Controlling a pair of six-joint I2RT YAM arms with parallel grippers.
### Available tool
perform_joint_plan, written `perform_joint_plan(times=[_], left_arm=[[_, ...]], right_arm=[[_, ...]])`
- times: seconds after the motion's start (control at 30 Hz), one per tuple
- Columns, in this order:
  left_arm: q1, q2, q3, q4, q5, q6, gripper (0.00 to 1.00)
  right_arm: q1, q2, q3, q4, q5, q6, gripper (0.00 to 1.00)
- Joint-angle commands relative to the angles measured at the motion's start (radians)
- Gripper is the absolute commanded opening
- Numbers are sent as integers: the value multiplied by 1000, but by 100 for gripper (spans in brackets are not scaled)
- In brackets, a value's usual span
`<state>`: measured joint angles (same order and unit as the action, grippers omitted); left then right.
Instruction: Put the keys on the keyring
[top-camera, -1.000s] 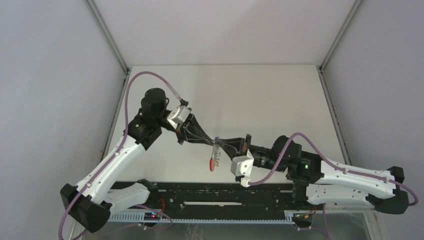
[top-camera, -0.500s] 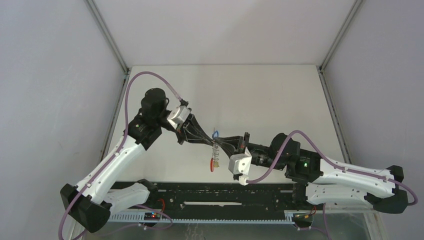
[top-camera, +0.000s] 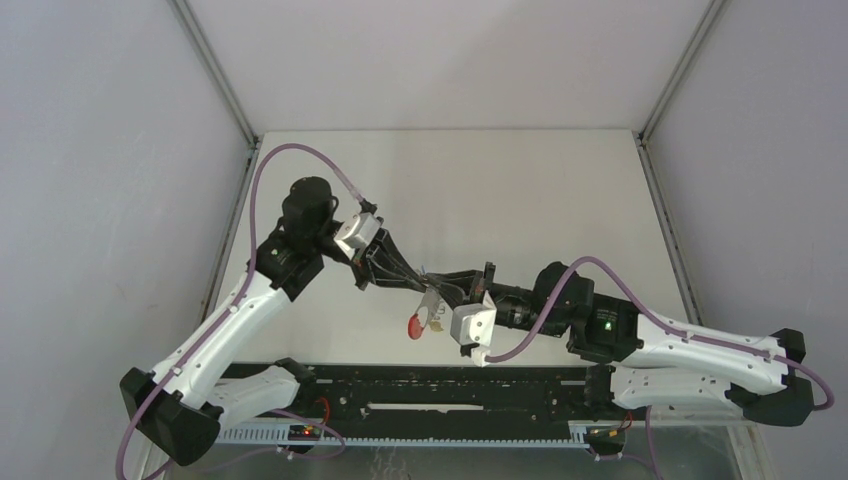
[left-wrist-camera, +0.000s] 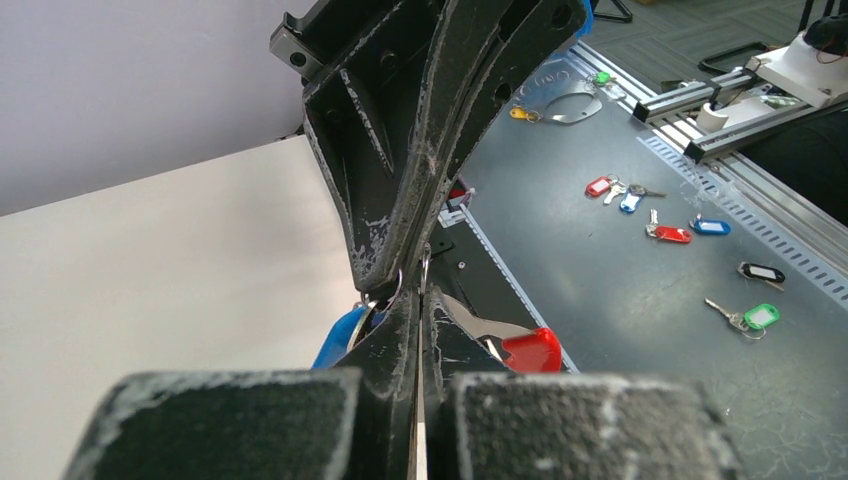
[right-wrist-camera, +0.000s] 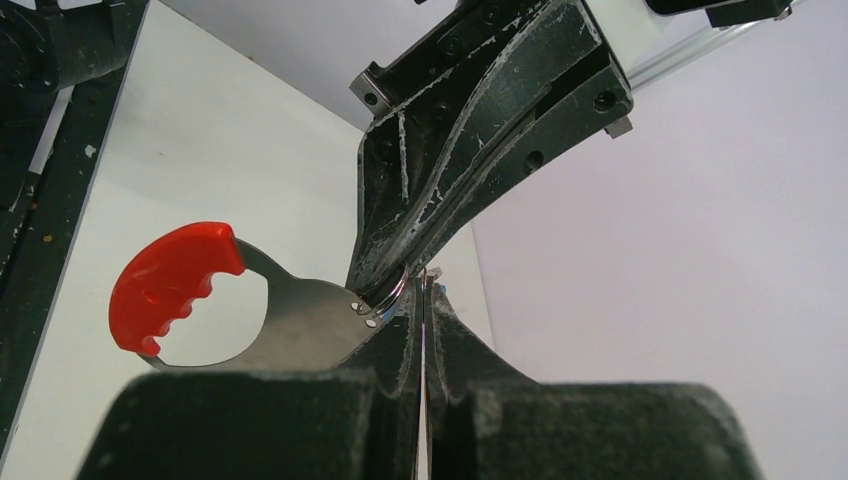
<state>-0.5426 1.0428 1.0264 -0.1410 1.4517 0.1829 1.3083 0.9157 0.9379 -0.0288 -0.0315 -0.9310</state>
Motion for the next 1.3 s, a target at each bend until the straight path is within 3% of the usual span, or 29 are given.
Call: perform_joint_plan(times=[0.0,0.23,0.47,0.77,1.27], left_arm=[[-6,-26,-28,31,4,-4,0],[-6,-33,-20,28,15,-6,0],[-6,-28,-10,20,-34,-52,0],[-24,1,-5,92,-151,-281,0],[-26,-30,-54,137,-118,-271,0]], right_arm=[[-11,10,33,-4,-22,35,0],[-93,-51,-12,-23,-55,85,0],[-86,-151,-104,20,-60,115,0],[-44,-153,-129,71,-55,106,0],[-43,-142,-129,93,-28,107,0]])
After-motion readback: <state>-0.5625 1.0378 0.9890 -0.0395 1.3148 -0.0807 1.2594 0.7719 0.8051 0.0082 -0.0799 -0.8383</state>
